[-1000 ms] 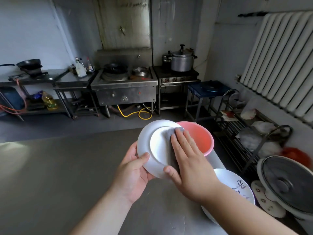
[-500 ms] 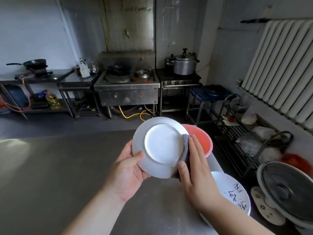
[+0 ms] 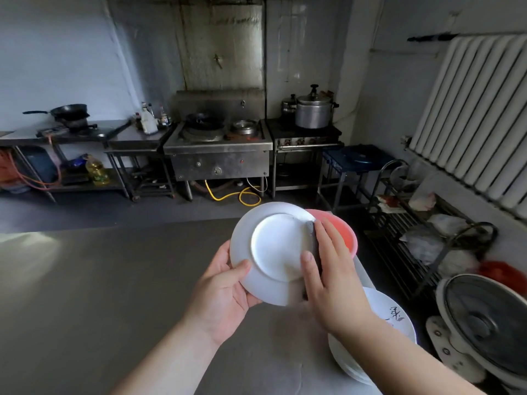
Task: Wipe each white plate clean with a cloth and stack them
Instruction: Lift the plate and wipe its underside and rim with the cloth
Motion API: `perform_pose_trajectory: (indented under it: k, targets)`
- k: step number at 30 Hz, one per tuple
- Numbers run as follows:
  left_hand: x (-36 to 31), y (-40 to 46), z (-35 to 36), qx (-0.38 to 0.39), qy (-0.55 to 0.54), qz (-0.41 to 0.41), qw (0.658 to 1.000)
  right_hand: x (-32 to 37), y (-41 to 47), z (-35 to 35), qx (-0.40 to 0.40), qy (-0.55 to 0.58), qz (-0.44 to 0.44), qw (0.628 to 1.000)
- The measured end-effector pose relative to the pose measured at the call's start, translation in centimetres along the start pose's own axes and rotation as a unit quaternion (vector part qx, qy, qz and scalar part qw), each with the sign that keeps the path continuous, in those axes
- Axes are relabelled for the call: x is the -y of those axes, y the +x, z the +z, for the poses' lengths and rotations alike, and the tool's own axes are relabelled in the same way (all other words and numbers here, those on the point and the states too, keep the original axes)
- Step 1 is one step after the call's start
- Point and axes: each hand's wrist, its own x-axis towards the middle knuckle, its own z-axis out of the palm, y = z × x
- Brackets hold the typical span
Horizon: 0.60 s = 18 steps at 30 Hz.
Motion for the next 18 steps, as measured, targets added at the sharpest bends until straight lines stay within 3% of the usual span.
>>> perform_pose_trajectory:
  k: [5,9,12,18]
  targets:
    - [1.1,-0.1,1.7,-0.021,-0.015,0.035,0.999,0.3,3.0,-1.8,-0.028,0.026,0.036,0.999]
    - [2.1,-0.1,3.1,-0.019,-0.01,0.055,0.998,1.1,-2.5,0.9,-0.072,0.148,0.088,0.982]
    - [2.4,-0.5,3.5,-0.01,0.009,0.036,0.999,0.2,-1.5,-0.9,-0.123,0.193,0.111,0.967]
    - [0.9,-1.4,3.0,0.006,0.072,-0.014,0.997,-1.3,2.6,-6.3,0.022,0.16,0.044,0.986]
